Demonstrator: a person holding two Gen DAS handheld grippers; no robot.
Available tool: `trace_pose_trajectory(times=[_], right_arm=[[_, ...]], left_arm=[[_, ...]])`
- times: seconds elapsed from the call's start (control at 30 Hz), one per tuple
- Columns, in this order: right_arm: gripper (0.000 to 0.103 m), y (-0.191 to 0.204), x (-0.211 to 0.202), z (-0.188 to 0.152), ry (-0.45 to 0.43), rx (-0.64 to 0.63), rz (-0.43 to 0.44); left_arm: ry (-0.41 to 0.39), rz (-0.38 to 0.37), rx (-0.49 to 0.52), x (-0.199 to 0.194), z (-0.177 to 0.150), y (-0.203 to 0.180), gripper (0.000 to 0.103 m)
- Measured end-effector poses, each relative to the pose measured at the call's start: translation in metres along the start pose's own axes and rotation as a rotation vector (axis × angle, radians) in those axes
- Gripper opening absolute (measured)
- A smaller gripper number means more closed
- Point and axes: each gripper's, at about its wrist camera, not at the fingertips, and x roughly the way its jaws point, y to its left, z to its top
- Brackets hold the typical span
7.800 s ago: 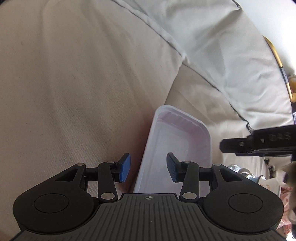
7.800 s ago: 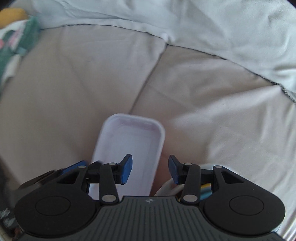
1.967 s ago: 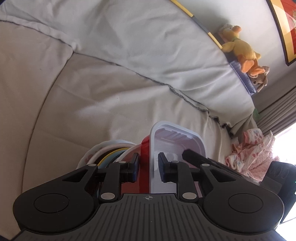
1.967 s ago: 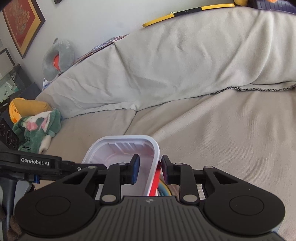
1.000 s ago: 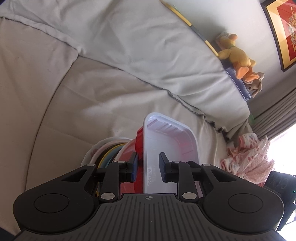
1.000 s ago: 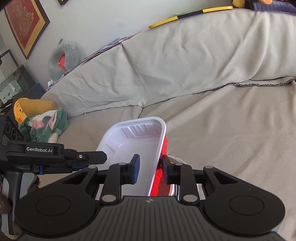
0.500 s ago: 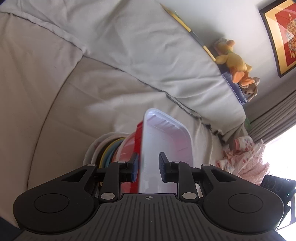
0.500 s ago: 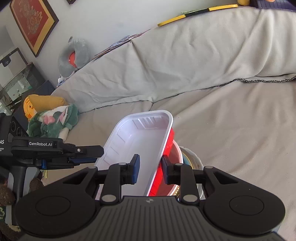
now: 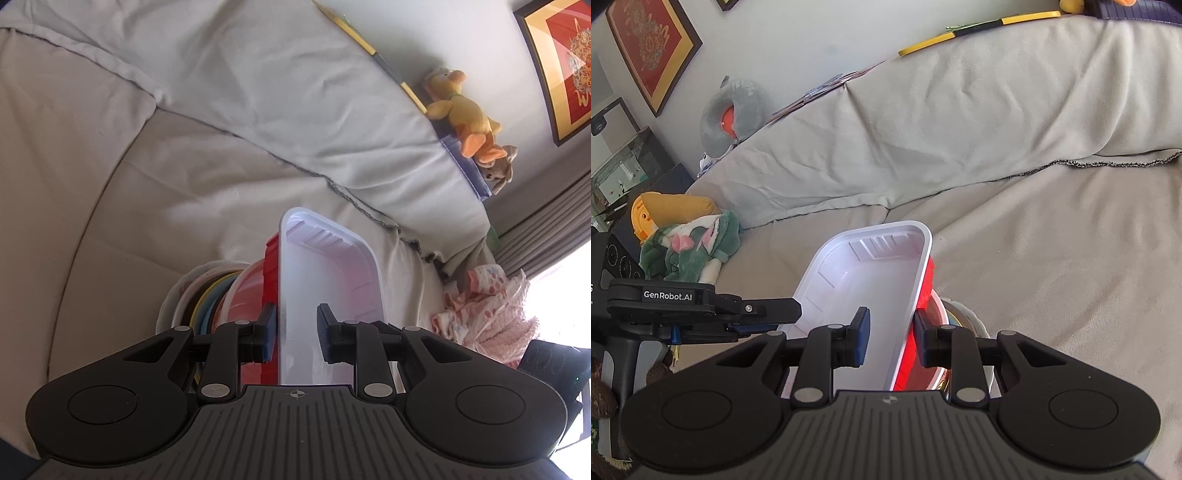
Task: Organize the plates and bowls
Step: 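Lower the white tray into the top white bowl with the right gripper, then open the right gripper and pull both tools back from the stack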
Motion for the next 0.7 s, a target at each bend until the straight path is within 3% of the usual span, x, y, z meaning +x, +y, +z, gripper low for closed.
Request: trace_pose_trajectory(times=[0.4, 0.7], right_arm=[[0.025, 0.002, -0.008, -0.002, -0.026, 0.006, -0.029], [0.026, 0.009, -0.053, -0.004, -0.103, 0.003, -0.046]], left_arm=[[-0.039, 0.016, 0.016, -0.011, -0.003, -0.001, 0.026], [-0.192, 0.084, 0.12, -0.057, -0.034, -0.036, 0.026]])
